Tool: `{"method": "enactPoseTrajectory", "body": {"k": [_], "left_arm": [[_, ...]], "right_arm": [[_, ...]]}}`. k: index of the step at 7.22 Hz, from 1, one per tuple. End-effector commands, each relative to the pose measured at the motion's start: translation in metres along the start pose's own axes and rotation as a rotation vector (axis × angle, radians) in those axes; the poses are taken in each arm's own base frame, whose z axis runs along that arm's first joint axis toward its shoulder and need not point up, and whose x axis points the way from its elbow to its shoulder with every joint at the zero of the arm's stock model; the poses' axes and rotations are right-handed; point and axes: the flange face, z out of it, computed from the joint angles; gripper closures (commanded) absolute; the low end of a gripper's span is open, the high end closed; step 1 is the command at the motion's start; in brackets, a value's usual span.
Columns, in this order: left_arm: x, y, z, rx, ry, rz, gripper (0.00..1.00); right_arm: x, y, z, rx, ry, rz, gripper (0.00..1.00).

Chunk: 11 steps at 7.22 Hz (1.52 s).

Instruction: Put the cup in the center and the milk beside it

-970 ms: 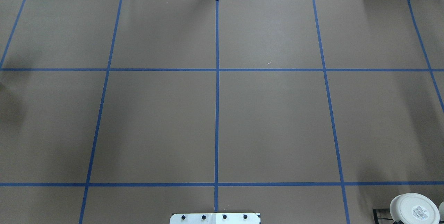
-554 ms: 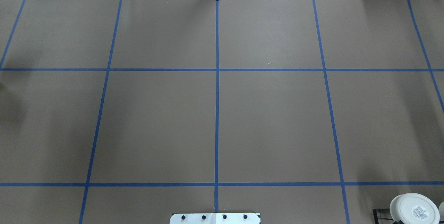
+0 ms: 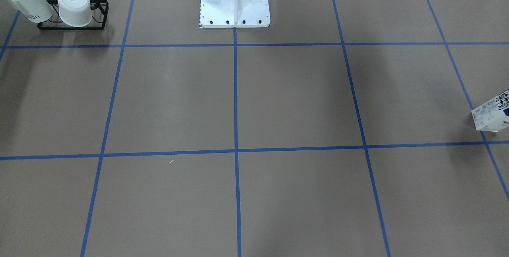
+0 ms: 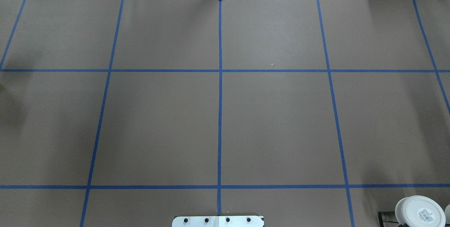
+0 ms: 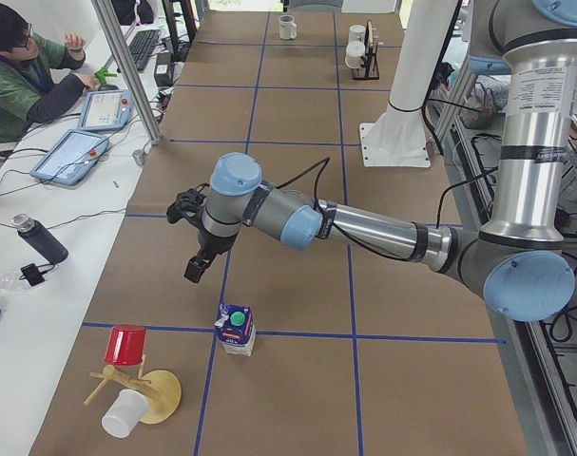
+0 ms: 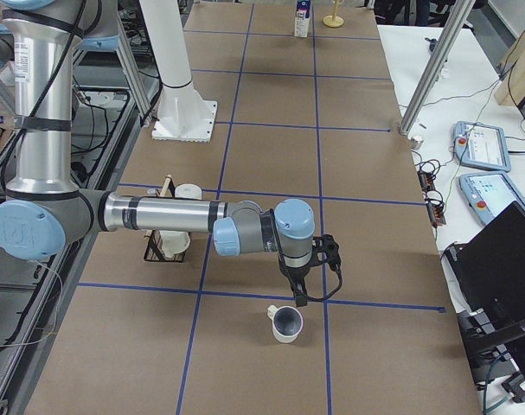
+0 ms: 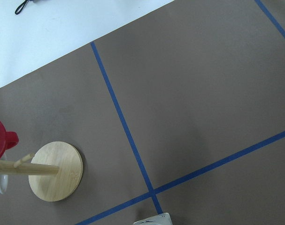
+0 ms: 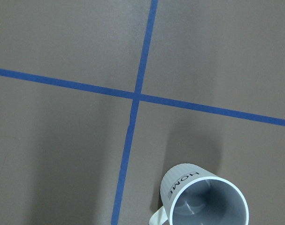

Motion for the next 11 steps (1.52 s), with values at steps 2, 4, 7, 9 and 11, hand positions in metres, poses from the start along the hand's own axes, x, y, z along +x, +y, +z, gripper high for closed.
{"method": "enactPoseTrajectory", "body": {"k": [2,4,7,9,11], "left_arm": [[0.001,-0.001,0.0,0.003,0.0,0.003,0.02],[0.0,0.003,0.0,0.016,-0.002,0.011,0.02],[0.0,0.002,0.0,0.016,-0.001,0.013,0.02],[0.0,0.003,0.0,0.016,-0.002,0.011,0.02],[-0.002,0.004,0.002,0.012,-0.001,0.008,0.02]], "right_arm": [[0.033,0.008,0.041,0.041,-0.012,0.164,0.17],[0.026,0.006,0.059,0.056,-0.019,0.19,0.31],[0.016,0.006,0.074,0.027,-0.015,0.168,0.44],[0.02,0.01,0.083,0.01,-0.006,0.172,0.68],[0.021,0.011,0.084,0.011,0.008,0.167,1.0]]}}
